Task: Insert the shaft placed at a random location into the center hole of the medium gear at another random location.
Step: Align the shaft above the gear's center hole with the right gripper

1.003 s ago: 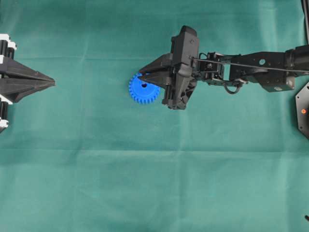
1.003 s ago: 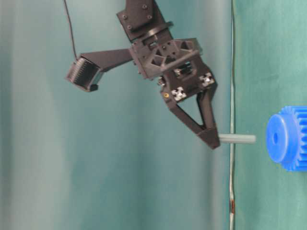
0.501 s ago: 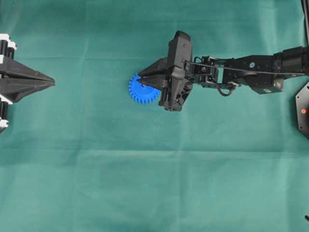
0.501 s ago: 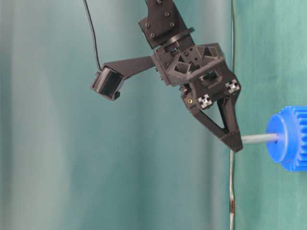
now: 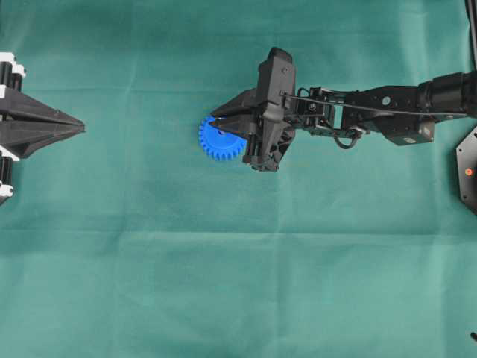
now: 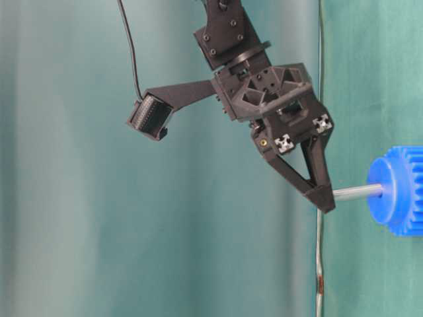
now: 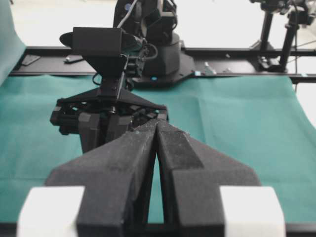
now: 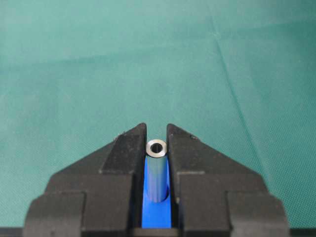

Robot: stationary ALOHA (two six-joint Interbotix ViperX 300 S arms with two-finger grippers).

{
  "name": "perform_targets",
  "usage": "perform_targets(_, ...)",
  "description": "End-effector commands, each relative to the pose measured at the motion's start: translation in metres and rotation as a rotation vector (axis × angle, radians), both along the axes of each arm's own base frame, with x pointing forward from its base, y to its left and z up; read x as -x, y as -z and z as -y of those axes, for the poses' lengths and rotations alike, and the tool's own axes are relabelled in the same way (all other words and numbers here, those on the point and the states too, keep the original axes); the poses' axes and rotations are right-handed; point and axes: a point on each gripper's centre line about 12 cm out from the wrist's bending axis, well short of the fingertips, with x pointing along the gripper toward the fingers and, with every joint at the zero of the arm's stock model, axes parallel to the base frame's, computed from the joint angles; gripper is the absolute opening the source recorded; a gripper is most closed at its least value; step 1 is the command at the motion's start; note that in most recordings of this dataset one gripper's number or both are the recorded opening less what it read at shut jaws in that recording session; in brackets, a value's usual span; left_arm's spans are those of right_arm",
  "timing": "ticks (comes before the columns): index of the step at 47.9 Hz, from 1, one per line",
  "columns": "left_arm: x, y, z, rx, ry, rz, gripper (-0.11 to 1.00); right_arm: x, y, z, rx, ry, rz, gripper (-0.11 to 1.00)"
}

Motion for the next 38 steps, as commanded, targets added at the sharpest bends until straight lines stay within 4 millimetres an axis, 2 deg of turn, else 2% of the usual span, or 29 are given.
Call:
perform_targets(1, -0.002, -0.010, 0.000, -0.001, -0.001, 0.026, 0.00, -0.002, -0.018, 0.000, 0.009, 0.000, 0.045, 0.12)
perform_targets(9, -0.002, -0.010, 0.000, 0.000, -0.001, 0.025, 0.00, 0.002, -0.038, 0.000, 0.021, -0.005, 0.085, 0.12)
perform_targets(15, -0.002, -0.010, 0.000, -0.001, -0.001, 0.023, 0.00, 0.003, -0.043, 0.000, 0.024, -0.006, 0.094, 0.12)
perform_targets(26, -0.002, -0.010, 0.000, 0.000, -0.001, 0.021, 0.00, 0.003, -0.040, -0.001, 0.022, -0.006, 0.082, 0.12)
perform_targets(38, -0.002, -0.010, 0.000, 0.000, -0.001, 0.021, 0.00, 0.000, -0.022, -0.002, 0.009, -0.005, 0.050, 0.12)
